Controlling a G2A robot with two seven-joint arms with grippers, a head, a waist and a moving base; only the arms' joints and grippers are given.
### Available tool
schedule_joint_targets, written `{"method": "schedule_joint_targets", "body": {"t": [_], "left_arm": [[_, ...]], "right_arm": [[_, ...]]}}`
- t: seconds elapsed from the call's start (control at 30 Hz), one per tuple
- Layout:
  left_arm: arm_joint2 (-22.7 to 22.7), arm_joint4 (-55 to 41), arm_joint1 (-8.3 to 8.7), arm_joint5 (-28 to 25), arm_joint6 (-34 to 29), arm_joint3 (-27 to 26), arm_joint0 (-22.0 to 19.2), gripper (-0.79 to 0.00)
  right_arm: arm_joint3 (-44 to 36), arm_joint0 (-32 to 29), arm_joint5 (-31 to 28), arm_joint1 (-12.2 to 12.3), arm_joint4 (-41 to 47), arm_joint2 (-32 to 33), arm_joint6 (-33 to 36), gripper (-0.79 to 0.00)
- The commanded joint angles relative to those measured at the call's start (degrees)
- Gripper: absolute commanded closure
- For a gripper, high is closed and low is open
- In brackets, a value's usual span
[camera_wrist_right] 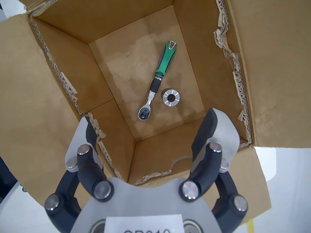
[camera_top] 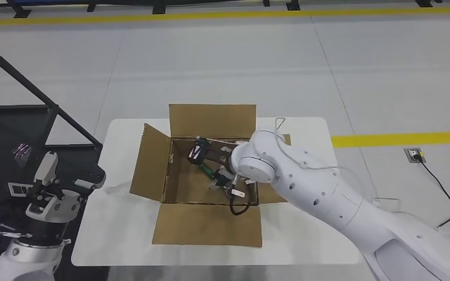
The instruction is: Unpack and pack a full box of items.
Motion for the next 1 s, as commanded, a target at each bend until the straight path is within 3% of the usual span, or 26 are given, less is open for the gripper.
{"method": "schedule_joint_targets", "body": {"t": [0.0, 0.53, 0.57, 0.67, 0.97], "left_arm": [[0.8, 0.5, 0.06, -0.2, 0.1, -0.1, 0.2, -0.785], [0.7, -1.3, 0.34, -2.3, 1.1, -2.9, 2.9, -0.785], [0.7, -1.3, 0.35, -2.4, 1.2, -3.0, 3.1, -0.785], [0.5, -1.3, 0.42, -2.9, 1.1, -3.3, 3.6, -0.785], [0.2, -1.4, 0.64, -3.5, 1.5, -3.3, 4.1, -0.785]], "right_arm": [[3.9, 0.4, -2.0, -1.3, 0.8, -0.8, -1.5, -0.785], [35.5, 1.5, 2.8, -16.8, 0.1, -7.7, -9.4, -0.785], [37.1, 1.5, 2.9, -17.5, -0.2, -7.8, -10.1, -0.785], [40.8, 1.5, 2.9, -19.3, -0.9, -7.9, -11.7, -0.643], [48.5, 1.5, 1.2, -23.0, -1.9, -7.6, -12.8, -0.653]]}}
